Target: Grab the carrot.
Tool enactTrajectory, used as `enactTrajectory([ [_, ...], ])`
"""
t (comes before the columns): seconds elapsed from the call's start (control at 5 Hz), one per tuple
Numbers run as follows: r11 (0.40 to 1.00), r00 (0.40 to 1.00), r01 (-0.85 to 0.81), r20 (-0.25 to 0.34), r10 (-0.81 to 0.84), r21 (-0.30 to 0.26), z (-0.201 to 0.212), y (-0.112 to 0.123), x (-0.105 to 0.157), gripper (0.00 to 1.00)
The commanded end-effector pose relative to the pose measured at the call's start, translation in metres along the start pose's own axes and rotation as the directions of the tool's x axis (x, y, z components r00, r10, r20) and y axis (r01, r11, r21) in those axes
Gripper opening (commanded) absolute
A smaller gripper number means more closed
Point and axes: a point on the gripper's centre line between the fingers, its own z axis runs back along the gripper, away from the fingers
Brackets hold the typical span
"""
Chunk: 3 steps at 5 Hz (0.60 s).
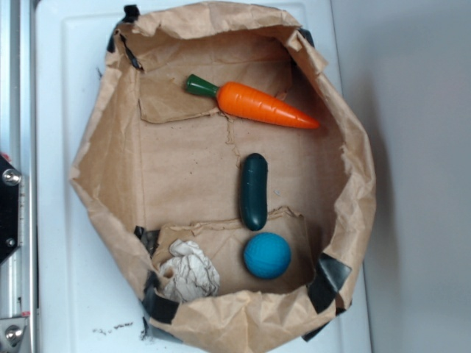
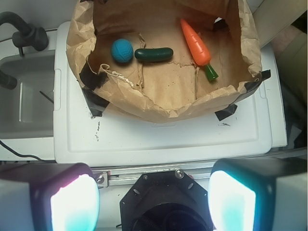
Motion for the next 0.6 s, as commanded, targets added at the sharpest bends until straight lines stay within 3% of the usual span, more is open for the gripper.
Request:
enactTrajectory([
  [0.0, 1.000, 1.000, 0.000, 0.000, 0.000, 0.000, 0.000, 0.000, 0.000, 1.00],
  [0.2, 0.996, 1.000, -0.006, 0.023, 0.008, -0.091, 0.012, -0.014, 0.034, 1.00],
  [0.4, 0.988, 0.997, 0.041, 0.072, -0.031, -0.146, 0.012, -0.016, 0.074, 1.00],
])
